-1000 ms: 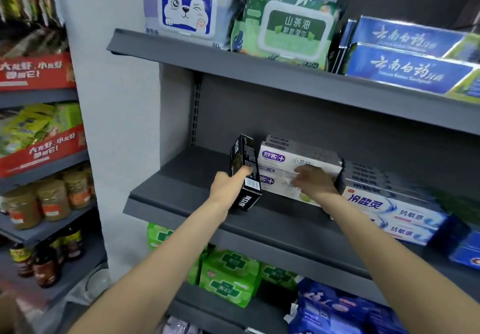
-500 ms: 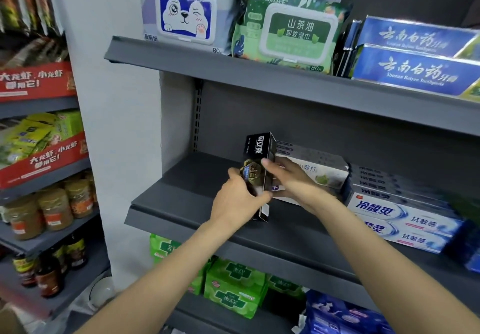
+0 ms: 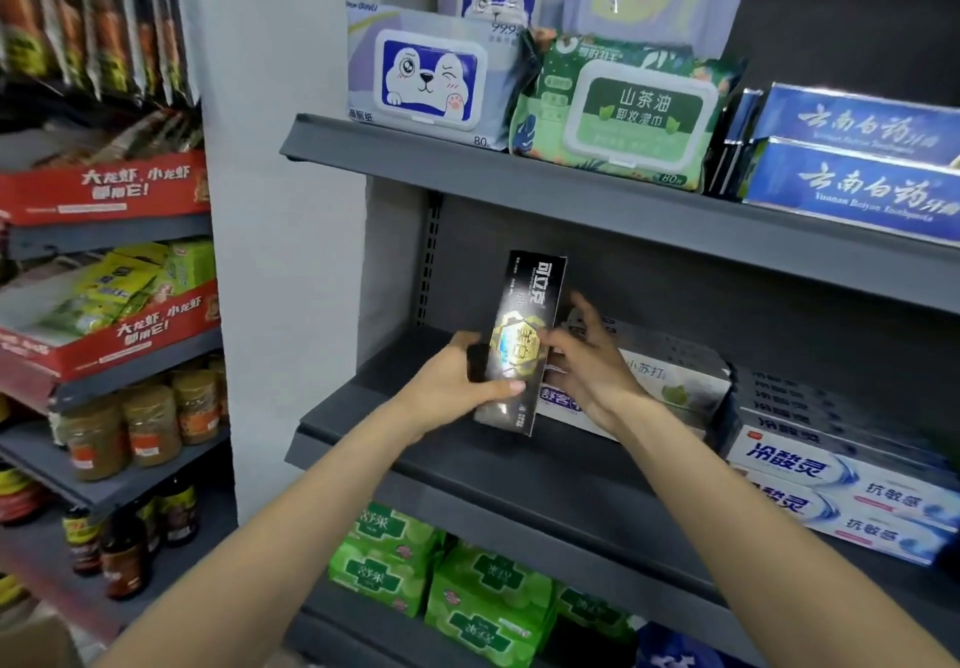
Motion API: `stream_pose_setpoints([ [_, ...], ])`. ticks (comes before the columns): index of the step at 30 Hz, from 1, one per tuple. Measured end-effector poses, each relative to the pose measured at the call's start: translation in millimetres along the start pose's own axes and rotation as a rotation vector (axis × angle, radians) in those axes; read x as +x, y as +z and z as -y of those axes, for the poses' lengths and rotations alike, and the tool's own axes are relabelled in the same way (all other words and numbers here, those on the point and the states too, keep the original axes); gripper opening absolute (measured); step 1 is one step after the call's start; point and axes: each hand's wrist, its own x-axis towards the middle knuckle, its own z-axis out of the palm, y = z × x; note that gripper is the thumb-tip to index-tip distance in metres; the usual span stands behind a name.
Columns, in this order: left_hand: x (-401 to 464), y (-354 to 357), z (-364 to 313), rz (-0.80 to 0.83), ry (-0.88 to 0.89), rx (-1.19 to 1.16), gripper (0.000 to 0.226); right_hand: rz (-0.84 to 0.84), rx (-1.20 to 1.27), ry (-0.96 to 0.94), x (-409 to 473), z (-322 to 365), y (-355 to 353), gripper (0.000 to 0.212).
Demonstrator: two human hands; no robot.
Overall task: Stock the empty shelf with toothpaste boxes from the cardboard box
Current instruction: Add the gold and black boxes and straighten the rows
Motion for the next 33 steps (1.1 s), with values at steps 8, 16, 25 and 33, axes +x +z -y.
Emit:
stream_pose_setpoints([
  [8,18,-7,15,-0.074,-0.076,-0.302,0.048,0.103,-0.357,-0.103,19,12,13,0.057],
  [16,76,-40,25,-0.529,0.096,-0.067,0.093,0.255,-0.918,-0.230,90,9,49,0.056],
  [25,138,-34,65,-0.333,-0.014,0.279,0.075,0.125,-1.336,-0.248,159,-31,41,0.035],
  [33,163,-34,83,-0.114,-0.119,0.350,0.072,0.149,-1.425,-0.079,168,-72,43,0.062],
])
